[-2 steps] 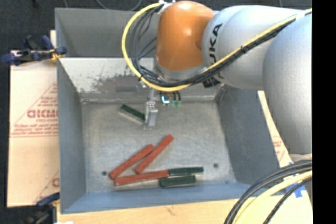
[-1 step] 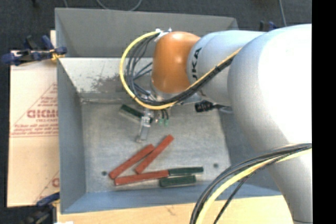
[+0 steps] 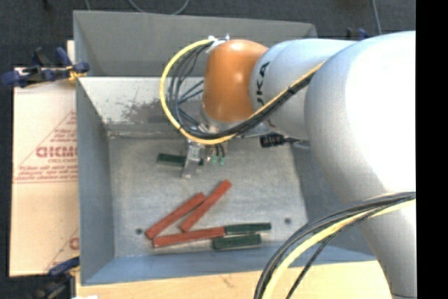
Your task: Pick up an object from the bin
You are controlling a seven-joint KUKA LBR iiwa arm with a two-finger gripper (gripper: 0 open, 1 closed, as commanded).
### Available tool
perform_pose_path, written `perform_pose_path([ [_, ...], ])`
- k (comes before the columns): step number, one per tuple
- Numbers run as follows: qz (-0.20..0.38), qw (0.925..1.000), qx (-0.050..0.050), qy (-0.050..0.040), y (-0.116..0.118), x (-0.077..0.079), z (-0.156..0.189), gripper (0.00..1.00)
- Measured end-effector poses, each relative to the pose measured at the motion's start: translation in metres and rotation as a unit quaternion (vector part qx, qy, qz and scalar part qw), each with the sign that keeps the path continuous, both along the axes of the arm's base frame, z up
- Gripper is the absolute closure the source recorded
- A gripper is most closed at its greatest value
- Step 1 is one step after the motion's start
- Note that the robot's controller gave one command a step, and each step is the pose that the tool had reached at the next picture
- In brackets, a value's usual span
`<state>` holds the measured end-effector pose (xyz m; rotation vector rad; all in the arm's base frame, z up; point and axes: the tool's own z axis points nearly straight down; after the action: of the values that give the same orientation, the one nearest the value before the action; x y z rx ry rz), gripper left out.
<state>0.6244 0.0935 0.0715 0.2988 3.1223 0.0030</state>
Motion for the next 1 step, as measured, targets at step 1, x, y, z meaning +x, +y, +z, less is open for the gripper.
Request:
perform_pose_path([
  [1, 0.032, 0.9995, 0.0, -0.0038, 0.0414, 0.0085, 0.1139, 1.0],
])
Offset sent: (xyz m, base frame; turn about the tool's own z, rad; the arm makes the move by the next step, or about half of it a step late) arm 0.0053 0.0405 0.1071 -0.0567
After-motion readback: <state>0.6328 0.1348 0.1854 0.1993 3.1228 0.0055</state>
